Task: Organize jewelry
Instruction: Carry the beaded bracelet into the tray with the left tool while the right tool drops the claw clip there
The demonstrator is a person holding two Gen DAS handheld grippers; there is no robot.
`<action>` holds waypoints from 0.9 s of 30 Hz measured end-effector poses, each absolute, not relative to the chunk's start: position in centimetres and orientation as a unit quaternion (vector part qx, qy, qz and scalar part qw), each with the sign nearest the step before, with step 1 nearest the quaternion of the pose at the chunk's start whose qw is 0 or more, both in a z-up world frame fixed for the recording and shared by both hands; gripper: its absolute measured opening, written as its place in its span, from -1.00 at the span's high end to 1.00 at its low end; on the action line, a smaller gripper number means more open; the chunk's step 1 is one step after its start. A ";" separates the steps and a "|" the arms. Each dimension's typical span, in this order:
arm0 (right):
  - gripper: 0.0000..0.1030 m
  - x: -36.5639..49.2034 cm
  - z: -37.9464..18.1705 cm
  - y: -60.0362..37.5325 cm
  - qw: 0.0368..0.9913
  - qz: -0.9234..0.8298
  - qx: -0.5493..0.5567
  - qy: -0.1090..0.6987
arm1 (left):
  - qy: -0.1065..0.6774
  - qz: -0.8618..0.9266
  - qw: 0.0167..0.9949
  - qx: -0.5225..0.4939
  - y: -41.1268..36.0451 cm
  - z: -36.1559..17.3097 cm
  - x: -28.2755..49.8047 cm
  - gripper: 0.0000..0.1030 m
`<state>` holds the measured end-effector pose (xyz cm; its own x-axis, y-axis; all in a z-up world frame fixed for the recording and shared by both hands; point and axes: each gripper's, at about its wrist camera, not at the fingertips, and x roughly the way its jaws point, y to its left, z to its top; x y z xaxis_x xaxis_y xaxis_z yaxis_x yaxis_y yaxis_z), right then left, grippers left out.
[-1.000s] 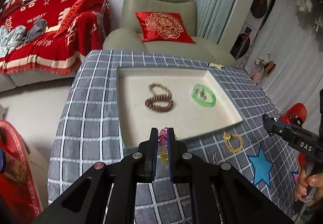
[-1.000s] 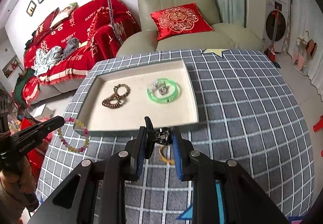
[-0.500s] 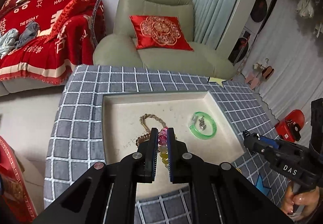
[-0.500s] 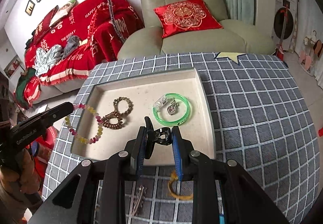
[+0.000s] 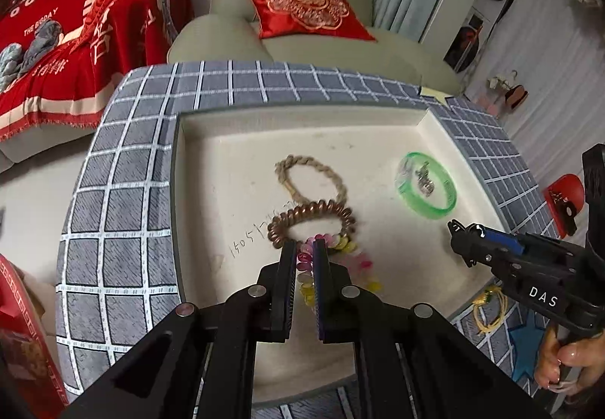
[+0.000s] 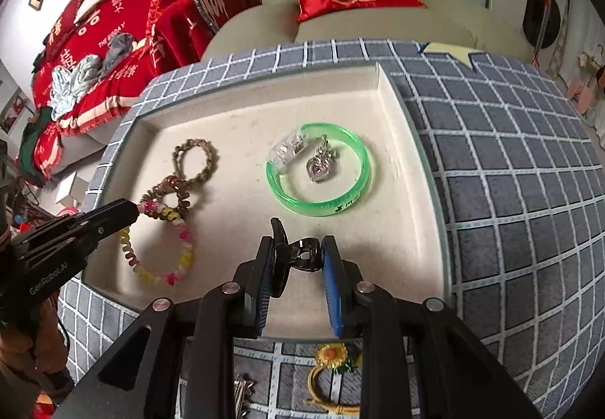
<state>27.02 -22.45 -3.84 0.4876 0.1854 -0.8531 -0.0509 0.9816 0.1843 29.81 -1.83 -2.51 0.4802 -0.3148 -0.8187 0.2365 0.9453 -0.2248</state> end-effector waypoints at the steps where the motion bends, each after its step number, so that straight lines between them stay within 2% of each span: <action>1: 0.47 27.2 -4.0 -22.5 0.859 0.068 0.068 0.503 | 0.488 -0.161 0.857 -0.041 -1.8 -2.7 29.9 0.52; 19: 0.46 29.0 -4.6 -22.7 0.873 0.038 0.069 0.481 | 0.466 -0.116 0.875 0.058 -4.7 -3.9 30.5 0.51; 22: 0.41 28.9 -4.7 -22.6 0.871 0.039 0.067 0.485 | 0.462 -0.118 0.877 0.059 -4.7 -4.0 30.2 0.51; 23: 0.33 28.8 -4.6 -22.6 0.872 0.042 0.069 0.483 | 0.463 -0.118 0.877 0.057 -4.6 -4.0 30.2 0.51; 26: -0.19 28.7 -4.6 -22.6 0.870 0.045 0.075 0.484 | 0.467 -0.125 0.873 0.056 -4.6 -4.0 30.2 0.51; 27: -0.26 28.6 -4.5 -22.6 0.870 0.050 0.080 0.484 | 0.469 -0.127 0.872 0.056 -4.7 -4.1 30.2 0.51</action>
